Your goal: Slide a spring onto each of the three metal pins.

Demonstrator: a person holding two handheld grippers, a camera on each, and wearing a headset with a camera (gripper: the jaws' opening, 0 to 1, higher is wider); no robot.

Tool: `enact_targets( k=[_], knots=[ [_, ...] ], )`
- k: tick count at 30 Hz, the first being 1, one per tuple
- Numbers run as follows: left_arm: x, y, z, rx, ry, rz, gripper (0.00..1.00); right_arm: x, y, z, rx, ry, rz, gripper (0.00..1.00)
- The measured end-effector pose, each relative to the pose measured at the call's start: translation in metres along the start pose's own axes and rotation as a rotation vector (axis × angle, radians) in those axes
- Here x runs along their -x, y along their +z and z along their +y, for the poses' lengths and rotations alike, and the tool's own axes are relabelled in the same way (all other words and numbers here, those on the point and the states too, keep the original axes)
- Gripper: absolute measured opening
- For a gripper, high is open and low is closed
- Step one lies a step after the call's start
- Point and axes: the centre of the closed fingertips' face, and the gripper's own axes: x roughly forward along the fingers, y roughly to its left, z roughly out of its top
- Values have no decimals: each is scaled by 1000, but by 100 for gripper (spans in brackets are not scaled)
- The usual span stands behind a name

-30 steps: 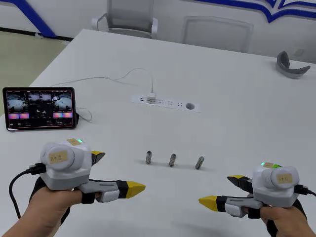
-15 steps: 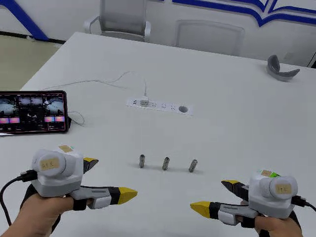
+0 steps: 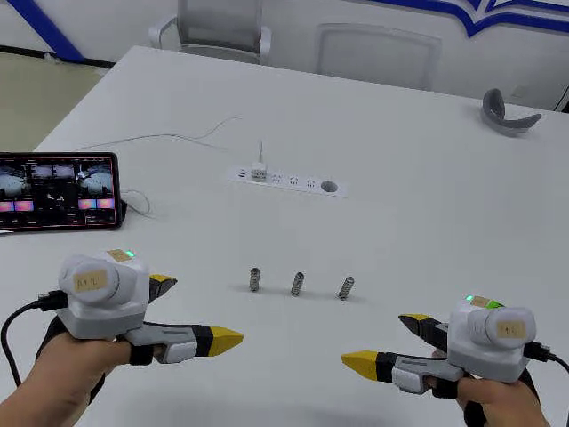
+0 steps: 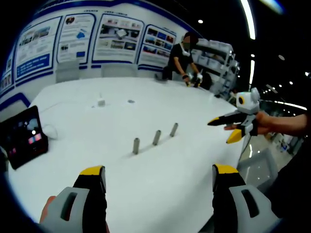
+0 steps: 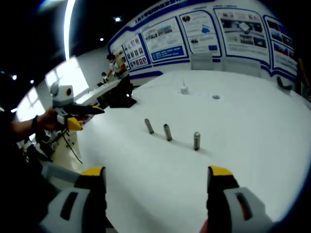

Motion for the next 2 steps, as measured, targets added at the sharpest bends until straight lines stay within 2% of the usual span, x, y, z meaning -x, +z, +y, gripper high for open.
enact_targets(
  k=[2],
  knots=[
    [1, 0, 0, 4, -4, -2, 92, 0, 0, 0, -1, 1, -3, 88]
  ],
)
